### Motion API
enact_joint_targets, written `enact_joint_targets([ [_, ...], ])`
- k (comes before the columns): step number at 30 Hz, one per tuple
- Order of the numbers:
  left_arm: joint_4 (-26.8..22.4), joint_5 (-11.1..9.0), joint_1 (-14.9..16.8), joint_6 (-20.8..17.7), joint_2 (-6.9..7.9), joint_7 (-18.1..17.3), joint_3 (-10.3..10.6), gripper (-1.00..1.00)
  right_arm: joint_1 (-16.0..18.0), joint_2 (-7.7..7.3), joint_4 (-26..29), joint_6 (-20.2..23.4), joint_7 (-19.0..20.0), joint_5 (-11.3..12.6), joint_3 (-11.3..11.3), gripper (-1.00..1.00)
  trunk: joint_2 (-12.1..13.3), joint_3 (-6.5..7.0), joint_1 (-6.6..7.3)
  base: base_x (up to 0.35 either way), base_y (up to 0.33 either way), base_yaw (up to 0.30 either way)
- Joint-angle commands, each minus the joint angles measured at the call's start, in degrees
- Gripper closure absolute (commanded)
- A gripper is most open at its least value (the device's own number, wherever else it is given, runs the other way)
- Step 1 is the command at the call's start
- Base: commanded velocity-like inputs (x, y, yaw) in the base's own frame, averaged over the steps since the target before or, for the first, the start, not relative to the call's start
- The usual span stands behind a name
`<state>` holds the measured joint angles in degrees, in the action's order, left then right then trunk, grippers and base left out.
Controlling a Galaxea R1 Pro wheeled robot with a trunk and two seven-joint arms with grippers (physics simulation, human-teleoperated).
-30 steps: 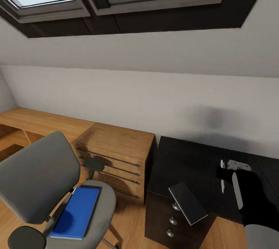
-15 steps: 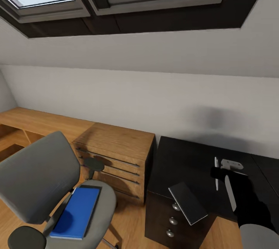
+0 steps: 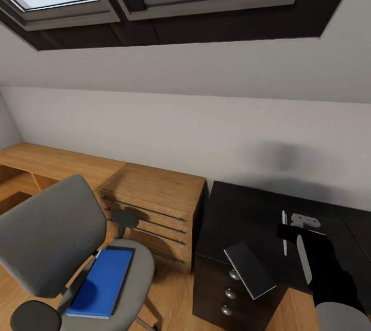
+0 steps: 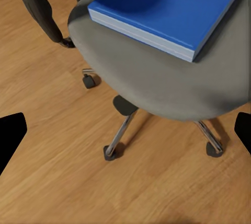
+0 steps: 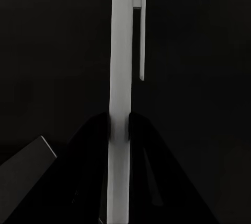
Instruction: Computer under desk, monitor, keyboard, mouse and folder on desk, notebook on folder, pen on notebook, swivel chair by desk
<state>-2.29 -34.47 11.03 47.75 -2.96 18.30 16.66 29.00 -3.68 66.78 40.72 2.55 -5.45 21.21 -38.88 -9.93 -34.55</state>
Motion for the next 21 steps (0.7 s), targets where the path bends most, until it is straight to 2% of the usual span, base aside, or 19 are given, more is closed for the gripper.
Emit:
enact_joint_targets([
  [1, 0.0, -0.2, 0.0, 0.2, -0.03, 0.4, 0.5, -1.00, 0.0, 0.02, 0.1, 0.3, 0.2, -0.5, 0.0, 1.00, -0.1, -0.09, -0.02, 0.000, 0.000, 0.000],
  [21, 0.0, -0.1, 0.0, 0.6, -0.14, 0.4, 0.5, -1.00, 0.0, -0.02, -0.1, 0.2, 0.3, -0.5, 0.1, 1.00, -8.1, -3.68, -4.41, 0.000, 0.000, 0.000],
])
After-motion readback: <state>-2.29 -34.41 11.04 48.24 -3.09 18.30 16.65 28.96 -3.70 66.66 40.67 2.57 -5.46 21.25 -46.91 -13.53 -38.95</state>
